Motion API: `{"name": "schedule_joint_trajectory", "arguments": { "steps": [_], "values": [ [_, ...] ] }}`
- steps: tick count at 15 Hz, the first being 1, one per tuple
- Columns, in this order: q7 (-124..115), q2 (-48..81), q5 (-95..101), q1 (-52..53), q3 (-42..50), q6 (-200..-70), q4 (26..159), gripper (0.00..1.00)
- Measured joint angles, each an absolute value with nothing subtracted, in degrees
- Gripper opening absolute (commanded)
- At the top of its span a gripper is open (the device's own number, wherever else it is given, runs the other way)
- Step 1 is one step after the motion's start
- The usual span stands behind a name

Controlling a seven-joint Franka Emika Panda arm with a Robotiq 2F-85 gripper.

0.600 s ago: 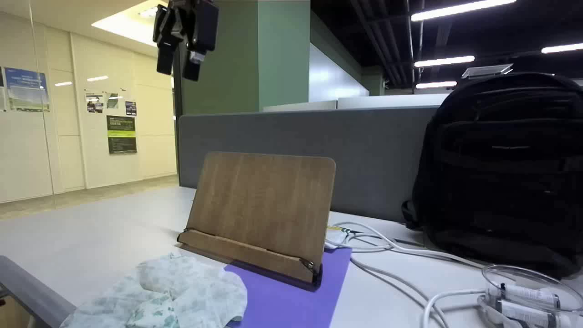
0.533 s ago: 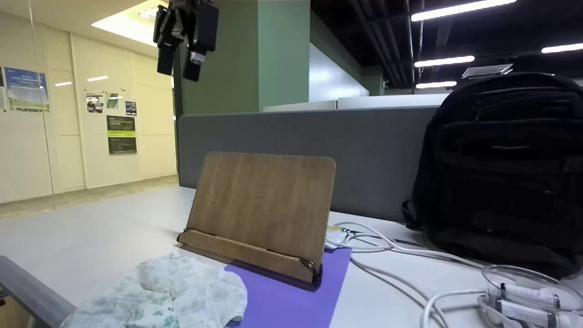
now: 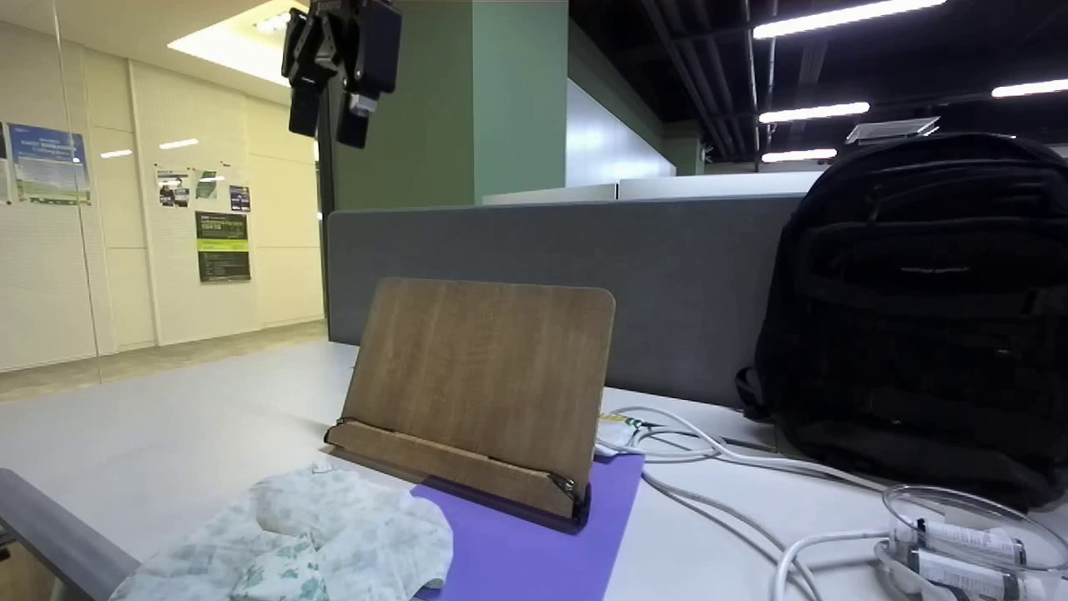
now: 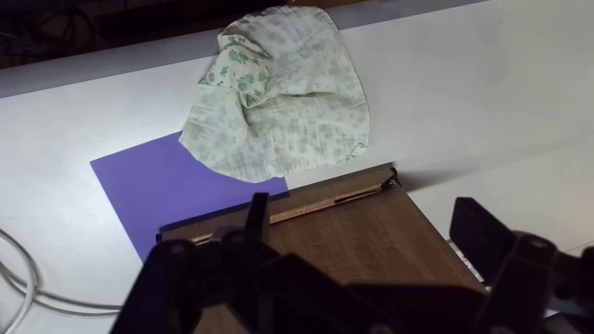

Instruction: Put the cloth on the wooden board

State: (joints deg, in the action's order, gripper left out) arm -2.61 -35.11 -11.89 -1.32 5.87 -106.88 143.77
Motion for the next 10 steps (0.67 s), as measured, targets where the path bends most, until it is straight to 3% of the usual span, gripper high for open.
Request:
{"name": "schedule_joint_trajectory", "arguments": {
  "steps": [6,10],
  "values": [
    [-2.54,-34.57,-11.53,-2.15,4.95,-108.10,144.59,1.00],
    [-2.77,-31.99,-9.21,-4.27,2.90,-118.03,149.75,1.00]
  ]
}}
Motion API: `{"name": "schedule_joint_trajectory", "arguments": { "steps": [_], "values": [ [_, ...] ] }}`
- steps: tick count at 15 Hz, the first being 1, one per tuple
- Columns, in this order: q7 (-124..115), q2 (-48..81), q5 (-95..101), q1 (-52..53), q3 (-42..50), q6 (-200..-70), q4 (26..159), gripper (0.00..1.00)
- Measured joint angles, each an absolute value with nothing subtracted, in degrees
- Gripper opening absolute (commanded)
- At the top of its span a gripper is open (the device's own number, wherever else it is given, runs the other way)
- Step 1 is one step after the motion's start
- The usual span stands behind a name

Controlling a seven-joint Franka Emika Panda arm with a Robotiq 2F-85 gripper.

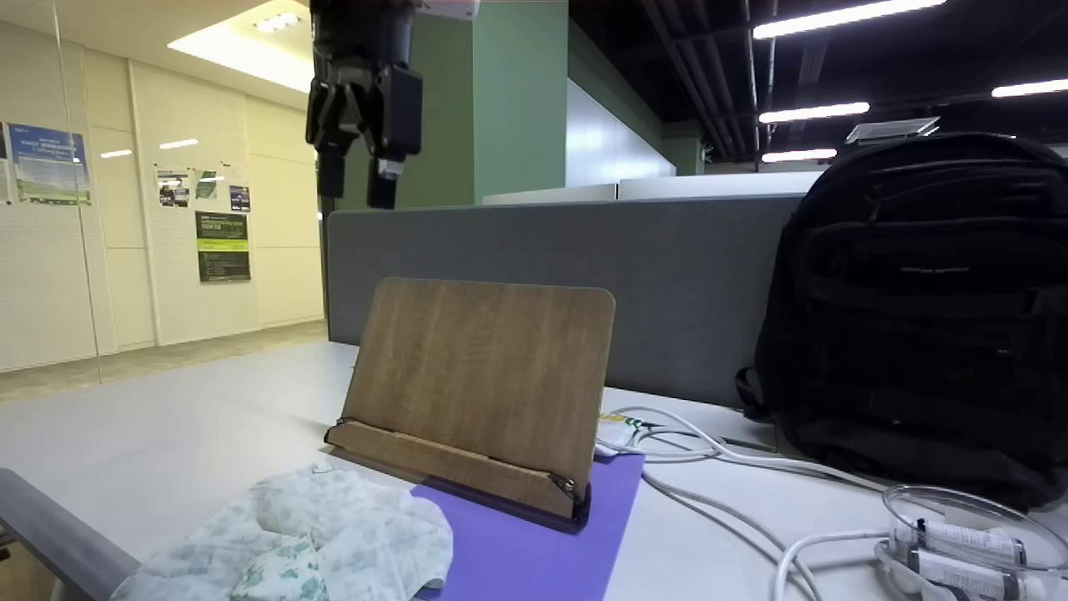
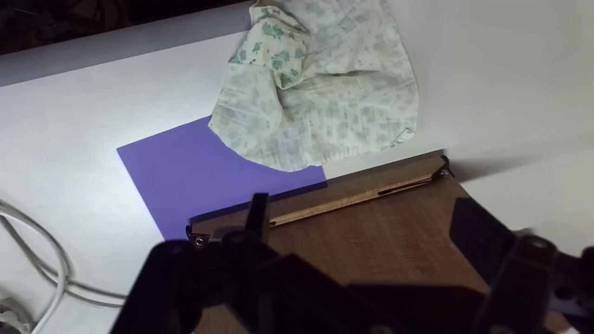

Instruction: Put the cloth on the wooden board

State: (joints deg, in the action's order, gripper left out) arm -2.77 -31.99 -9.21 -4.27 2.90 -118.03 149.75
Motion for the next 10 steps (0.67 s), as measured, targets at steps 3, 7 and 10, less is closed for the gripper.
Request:
{"name": "schedule_joint_trajectory", "arguments": {
  "steps": [3,7,10],
  "values": [
    [-2.89,-28.91,-7.86,-4.69,1.91,-125.82,154.13,1.00],
    [-3.20,-24.50,-6.93,-4.42,0.07,-134.17,159.37,1.00],
    [-3.68,-19.60,-6.89,-3.49,-1.15,-139.09,160.09,1.00]
  ]
}}
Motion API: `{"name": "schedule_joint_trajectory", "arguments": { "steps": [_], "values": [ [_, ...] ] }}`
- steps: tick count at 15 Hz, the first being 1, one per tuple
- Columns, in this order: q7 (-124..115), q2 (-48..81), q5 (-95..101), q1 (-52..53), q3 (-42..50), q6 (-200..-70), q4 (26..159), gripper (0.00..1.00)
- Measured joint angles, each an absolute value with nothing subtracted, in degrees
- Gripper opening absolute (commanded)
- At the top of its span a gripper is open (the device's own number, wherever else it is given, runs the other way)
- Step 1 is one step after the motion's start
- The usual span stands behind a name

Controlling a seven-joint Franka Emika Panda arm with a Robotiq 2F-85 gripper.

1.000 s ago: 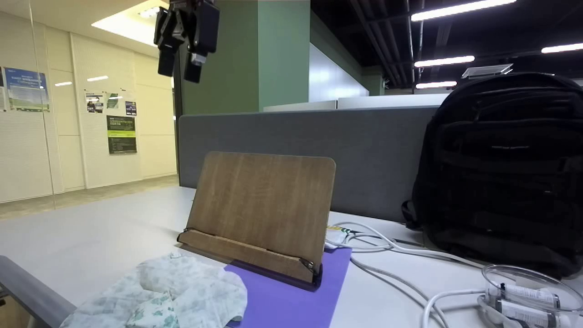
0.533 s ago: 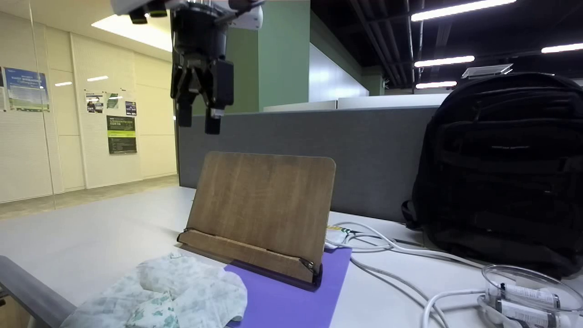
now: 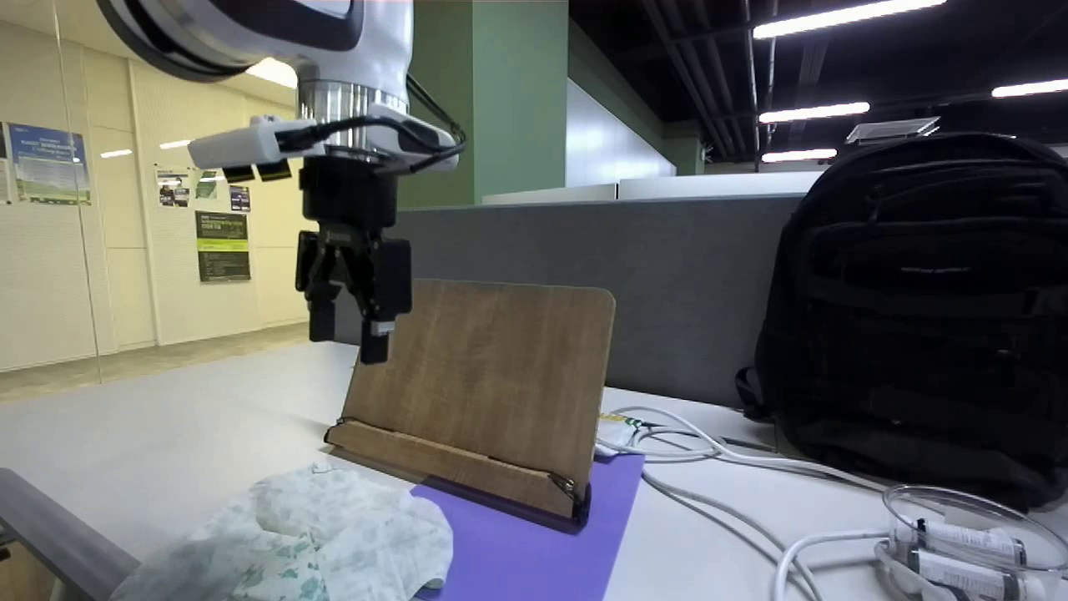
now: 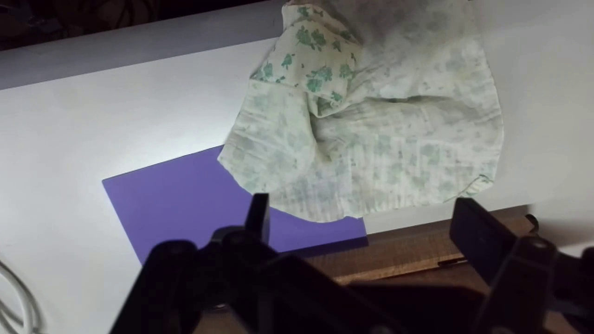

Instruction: Put the cloth on the wooden board

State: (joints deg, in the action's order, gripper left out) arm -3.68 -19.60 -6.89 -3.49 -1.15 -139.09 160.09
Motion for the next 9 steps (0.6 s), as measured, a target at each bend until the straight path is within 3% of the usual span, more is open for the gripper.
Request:
{"name": "schedule_joint_trajectory", "arguments": {
  "steps": [9],
  "values": [
    [-7.22,-4.77,-4.79,-2.99,-2.06,-148.07,159.80,1.00]
  ]
}}
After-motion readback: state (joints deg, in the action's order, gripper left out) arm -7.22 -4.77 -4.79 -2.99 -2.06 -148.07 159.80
